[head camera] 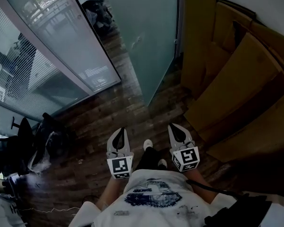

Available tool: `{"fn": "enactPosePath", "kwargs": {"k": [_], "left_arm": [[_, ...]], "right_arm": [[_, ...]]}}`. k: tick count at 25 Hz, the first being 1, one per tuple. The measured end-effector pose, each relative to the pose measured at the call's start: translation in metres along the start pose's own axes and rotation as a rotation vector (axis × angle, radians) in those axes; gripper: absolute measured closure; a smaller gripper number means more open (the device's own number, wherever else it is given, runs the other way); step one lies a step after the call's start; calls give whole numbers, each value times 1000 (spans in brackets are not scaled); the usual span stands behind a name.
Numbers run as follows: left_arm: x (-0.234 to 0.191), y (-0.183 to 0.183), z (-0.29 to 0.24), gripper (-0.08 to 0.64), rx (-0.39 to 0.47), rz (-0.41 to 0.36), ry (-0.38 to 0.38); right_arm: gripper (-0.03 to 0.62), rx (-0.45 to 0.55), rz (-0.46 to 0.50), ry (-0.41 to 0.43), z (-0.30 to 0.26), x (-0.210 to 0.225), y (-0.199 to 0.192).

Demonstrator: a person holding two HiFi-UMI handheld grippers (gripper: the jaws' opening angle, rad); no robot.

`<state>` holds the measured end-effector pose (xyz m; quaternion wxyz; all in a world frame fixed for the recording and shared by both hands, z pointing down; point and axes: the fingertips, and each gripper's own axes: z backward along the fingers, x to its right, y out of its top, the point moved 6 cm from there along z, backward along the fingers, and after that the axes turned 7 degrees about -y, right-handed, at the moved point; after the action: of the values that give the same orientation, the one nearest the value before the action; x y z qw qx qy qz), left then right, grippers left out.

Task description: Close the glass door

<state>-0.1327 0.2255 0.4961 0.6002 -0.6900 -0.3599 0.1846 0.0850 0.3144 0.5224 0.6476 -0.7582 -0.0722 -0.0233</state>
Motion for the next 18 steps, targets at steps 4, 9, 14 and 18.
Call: {"fn": "enactPosePath", "kwargs": {"k": [4, 9, 14, 18], "left_arm": [[-10, -11, -21, 558, -23, 25, -1], [-28, -6, -66, 558, -13, 44, -19], [-60, 6, -109, 558, -2, 39, -28], [-85, 9, -142, 558, -13, 46, -36]], "right_arm": [[584, -21, 8, 7, -24, 3, -2], [584, -29, 5, 0, -64, 18, 8], [584, -30, 19, 5, -116, 20, 24], [584, -33, 29, 22, -156, 16, 34]]}}
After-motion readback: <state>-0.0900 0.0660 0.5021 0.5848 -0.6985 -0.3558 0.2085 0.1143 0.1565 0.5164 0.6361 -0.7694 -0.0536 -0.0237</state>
